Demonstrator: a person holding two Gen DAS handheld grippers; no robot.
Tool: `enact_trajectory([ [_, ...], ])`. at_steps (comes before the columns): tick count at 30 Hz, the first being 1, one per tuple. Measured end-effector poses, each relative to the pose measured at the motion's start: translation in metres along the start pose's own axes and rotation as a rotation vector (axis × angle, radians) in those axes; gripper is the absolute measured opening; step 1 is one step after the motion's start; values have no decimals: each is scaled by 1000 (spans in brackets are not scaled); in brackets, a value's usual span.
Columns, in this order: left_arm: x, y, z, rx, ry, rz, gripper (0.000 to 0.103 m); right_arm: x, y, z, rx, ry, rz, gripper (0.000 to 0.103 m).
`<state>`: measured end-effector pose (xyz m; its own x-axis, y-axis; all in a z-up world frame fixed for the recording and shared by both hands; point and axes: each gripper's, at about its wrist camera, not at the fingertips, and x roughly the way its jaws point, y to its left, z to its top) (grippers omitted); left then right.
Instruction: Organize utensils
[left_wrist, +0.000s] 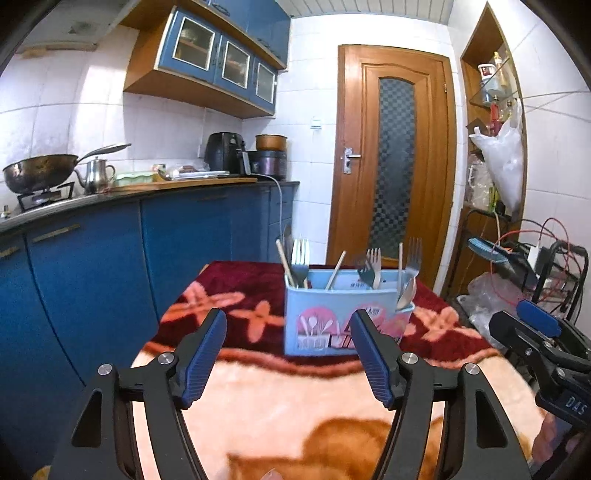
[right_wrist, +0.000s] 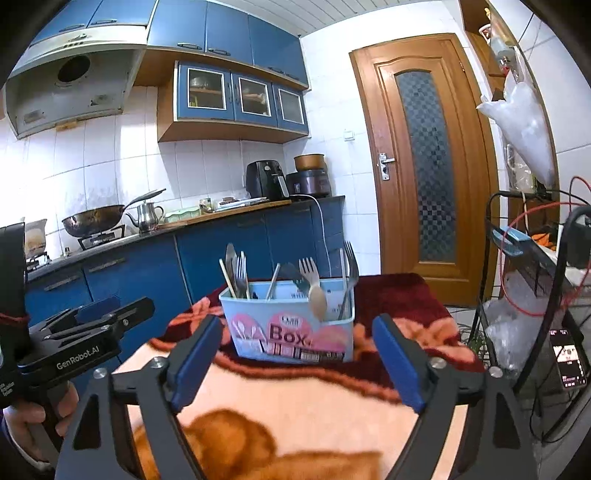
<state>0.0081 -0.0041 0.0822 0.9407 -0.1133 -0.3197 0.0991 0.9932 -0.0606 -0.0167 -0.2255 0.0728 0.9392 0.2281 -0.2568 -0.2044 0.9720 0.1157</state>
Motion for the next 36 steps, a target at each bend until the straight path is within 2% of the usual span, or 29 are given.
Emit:
enact_trajectory([
  [7,6,-3,-33,18,-24,73,72,-7,3,-35,-20,-43,-29,94],
  [16,15,-4,-57,13,-20,93,72,8,-3,-68,-29,-3,-64,95],
  [36,16,-9,-60,36,-23,122,72,10,-12,-77,8,-11,-68,95],
])
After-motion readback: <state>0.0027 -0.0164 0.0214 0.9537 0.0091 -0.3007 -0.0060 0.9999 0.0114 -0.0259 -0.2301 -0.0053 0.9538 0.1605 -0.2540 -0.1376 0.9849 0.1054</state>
